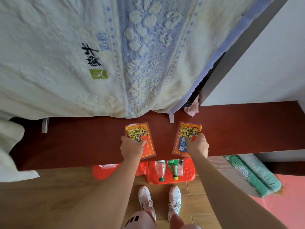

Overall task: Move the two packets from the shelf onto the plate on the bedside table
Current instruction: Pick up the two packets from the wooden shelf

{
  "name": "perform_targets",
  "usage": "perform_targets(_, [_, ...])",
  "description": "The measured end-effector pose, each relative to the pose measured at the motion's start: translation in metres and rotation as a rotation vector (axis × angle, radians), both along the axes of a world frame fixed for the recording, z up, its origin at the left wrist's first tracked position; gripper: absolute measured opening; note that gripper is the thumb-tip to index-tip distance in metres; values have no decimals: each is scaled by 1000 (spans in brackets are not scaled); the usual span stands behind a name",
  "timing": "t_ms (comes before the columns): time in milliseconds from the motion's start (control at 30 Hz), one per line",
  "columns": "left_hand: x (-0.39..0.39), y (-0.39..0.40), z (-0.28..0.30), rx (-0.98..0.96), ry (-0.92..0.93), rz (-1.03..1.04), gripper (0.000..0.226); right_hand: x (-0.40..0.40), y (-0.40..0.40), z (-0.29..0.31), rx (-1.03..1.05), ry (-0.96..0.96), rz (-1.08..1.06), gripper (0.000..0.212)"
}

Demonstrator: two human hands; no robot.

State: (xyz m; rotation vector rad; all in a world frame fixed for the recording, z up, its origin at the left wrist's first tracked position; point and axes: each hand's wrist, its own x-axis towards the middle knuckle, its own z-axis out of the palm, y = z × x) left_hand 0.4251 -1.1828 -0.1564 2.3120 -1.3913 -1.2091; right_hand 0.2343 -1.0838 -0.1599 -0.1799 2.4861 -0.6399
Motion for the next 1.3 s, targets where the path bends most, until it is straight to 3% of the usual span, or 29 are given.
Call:
perform_targets(100, [5, 1, -3, 1, 145, 9, 36, -4, 6, 1, -92, 4, 24, 24])
perform_targets(200, [11, 3, 2, -14, 343, 21, 13, -9, 11, 7, -211, -17, 31, 27])
perform_targets(300, [15, 5, 16, -18, 502, 1, 14, -17, 15, 19, -306, -89, 41, 35])
perform_targets(467, [18, 8, 49, -65, 677, -47, 15, -27, 20, 48, -521, -357, 5, 19])
perform_targets(633, [17, 12, 80, -119, 752, -88, 11, -33, 28, 76, -670, -502, -14, 18])
perform_targets(867, [11, 30, 106, -206, 812, -93, 13, -33, 43, 101, -738, -370, 137, 11])
perform_targets(1300, [10, 52, 121, -256, 792, -92, 10, -30, 55, 132, -849, -336, 204, 6])
